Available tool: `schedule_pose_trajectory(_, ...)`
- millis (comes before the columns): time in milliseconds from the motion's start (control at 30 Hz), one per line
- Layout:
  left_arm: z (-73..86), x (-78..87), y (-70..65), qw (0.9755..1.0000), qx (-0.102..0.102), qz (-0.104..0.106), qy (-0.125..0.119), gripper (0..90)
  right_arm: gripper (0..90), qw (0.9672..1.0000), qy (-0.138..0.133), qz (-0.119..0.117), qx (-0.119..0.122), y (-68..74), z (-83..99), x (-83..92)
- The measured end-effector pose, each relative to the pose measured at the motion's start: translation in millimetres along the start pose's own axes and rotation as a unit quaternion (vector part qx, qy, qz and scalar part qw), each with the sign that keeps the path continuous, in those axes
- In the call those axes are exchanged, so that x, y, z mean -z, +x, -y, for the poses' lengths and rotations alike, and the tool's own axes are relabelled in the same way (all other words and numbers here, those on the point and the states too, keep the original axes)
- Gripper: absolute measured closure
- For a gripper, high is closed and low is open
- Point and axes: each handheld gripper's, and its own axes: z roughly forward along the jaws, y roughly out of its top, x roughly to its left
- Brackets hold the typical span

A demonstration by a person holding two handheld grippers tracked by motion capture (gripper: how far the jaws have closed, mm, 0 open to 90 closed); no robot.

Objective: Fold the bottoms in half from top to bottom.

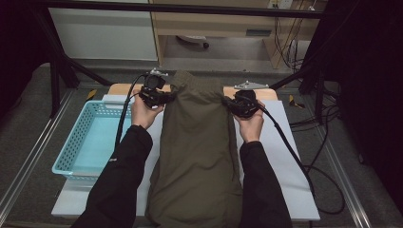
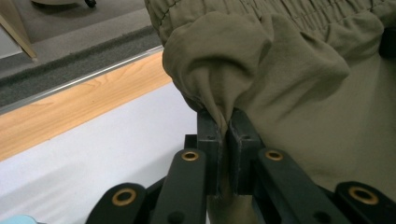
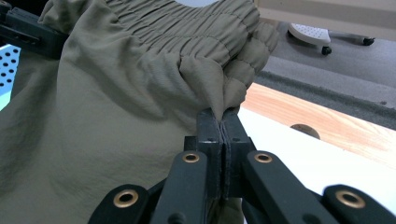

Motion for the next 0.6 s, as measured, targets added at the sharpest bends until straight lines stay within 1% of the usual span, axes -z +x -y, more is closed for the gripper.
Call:
schedule_pose_trajectory(100,-4.6,1.3,-0.6,1.0000,-0.002,-0.003,-0.003,84.4,89.0,1.0000,-0.005,0.002,-0.003,-1.6,-2.9,0.5)
schedule_pose_trajectory(200,-10.6,2.1,-0.9,0.9999,-0.008,-0.006,-0.003,84.4,88.9,0.9999,-0.009,0.005,0.000,-2.3,-6.0,1.1)
schedule_pose_trajectory(333,-17.7,4.5,-2.0,0.9999,-0.006,-0.007,-0.013,84.5,89.0,0.9998,-0.019,0.011,0.000,-3.9,-10.5,2.4)
schedule_pose_trajectory(500,-22.8,6.8,-2.3,0.9996,-0.013,-0.012,-0.020,84.5,89.0,0.9996,-0.025,0.016,-0.004,-5.4,-15.7,3.3)
schedule_pose_trajectory(600,-25.6,8.5,1.4,0.9996,-0.008,-0.012,-0.025,84.5,88.9,0.9994,-0.031,0.016,0.000,-5.0,-20.0,3.2)
